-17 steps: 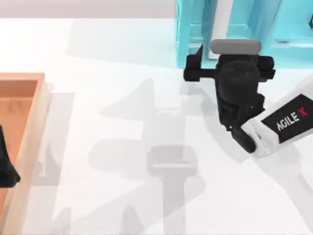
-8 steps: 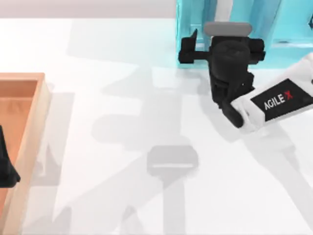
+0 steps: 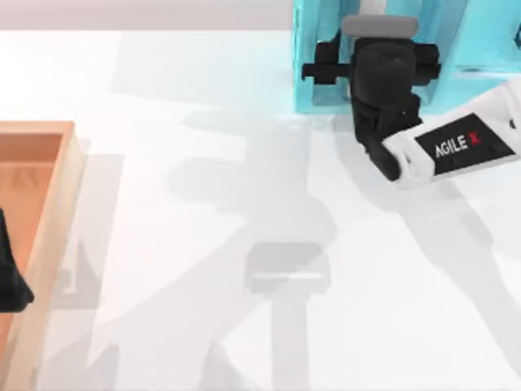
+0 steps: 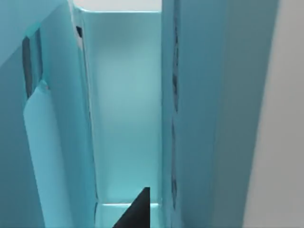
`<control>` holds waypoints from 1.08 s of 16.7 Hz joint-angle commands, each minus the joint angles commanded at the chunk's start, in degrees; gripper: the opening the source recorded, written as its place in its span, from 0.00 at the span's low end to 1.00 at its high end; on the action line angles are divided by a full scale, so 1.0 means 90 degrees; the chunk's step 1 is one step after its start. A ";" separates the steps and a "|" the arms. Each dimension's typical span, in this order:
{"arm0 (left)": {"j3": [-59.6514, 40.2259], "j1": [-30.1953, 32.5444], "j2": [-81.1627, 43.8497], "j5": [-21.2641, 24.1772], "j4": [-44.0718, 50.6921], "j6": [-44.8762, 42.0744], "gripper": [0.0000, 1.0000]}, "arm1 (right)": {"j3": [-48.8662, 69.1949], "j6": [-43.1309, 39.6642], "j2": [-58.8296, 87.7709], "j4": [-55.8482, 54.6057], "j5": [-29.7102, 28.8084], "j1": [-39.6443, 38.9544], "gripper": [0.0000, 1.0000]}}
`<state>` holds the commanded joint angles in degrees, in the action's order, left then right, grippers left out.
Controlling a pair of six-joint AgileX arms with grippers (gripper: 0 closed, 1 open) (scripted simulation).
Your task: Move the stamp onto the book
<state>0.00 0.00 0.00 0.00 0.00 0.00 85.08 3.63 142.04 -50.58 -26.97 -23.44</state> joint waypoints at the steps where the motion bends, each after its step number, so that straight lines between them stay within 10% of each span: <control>1: 0.0000 0.0000 0.0000 0.0000 0.0000 0.0000 1.00 | 0.0000 0.0000 0.0000 0.0000 0.0000 0.0000 1.00; 15: 0.0000 0.0000 0.0000 0.0000 0.0000 0.0000 1.00 | 0.0000 0.0000 0.0000 0.0000 0.0000 0.0000 0.02; 18: 0.0000 0.0000 0.0000 0.0000 0.0000 0.0000 1.00 | 0.0000 0.0000 0.0000 0.0000 0.0000 0.0000 0.00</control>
<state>0.00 0.00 0.00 0.00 0.00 0.00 85.08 3.63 142.04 -50.58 -26.97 -23.44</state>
